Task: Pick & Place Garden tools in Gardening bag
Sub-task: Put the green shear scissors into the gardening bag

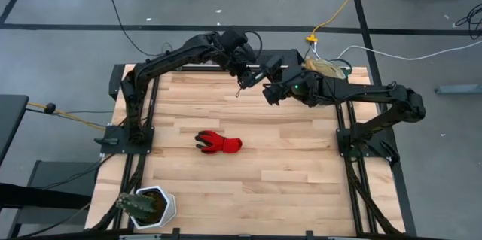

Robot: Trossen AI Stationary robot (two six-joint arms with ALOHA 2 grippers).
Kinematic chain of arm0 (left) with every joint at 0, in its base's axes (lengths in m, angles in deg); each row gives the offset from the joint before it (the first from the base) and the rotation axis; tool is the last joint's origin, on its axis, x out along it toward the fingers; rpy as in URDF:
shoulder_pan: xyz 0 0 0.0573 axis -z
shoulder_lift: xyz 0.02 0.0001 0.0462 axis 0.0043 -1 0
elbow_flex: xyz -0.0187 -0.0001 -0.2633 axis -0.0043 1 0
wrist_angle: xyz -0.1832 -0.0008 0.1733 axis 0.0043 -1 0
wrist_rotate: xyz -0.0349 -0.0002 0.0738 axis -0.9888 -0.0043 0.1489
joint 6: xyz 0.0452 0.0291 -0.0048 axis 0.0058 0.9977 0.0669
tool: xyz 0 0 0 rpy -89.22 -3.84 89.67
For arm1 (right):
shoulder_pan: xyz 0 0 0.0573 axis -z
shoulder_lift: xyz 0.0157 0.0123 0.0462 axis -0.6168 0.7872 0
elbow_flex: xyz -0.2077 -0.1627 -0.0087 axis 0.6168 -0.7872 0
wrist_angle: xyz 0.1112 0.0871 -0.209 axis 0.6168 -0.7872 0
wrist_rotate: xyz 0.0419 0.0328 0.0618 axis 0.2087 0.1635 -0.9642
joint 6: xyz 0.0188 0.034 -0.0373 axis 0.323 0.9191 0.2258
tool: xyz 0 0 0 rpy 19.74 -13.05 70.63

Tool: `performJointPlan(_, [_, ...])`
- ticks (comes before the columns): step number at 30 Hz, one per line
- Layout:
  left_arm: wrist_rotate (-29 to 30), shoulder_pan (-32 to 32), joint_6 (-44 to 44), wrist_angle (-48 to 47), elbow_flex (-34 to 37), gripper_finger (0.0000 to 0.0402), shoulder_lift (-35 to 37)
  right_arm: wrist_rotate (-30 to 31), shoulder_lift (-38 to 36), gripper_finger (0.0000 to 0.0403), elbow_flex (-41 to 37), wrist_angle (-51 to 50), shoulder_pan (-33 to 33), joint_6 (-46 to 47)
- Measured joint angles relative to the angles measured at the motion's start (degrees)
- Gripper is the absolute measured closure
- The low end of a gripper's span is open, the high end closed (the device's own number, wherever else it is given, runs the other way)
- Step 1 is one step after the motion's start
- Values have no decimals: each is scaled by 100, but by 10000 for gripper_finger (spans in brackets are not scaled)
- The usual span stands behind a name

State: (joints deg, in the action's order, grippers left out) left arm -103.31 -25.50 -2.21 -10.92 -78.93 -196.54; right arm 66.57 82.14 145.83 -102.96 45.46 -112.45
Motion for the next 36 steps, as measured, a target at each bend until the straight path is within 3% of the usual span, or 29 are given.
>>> performJointPlan(10, [-66, 36, -168, -75, 0, 348, -4, -150, 0, 248, 4, -248, -8, 272])
performJointPlan(20, [-16, -157, -130, -138, -9, 348, -2, -117, -91, 248, 4, 264, -154, 219])
performJointPlan(36, [-425, -122, -62, -160, -9, 348, -2, -459, -120, 248, 4, -673, -219, 527])
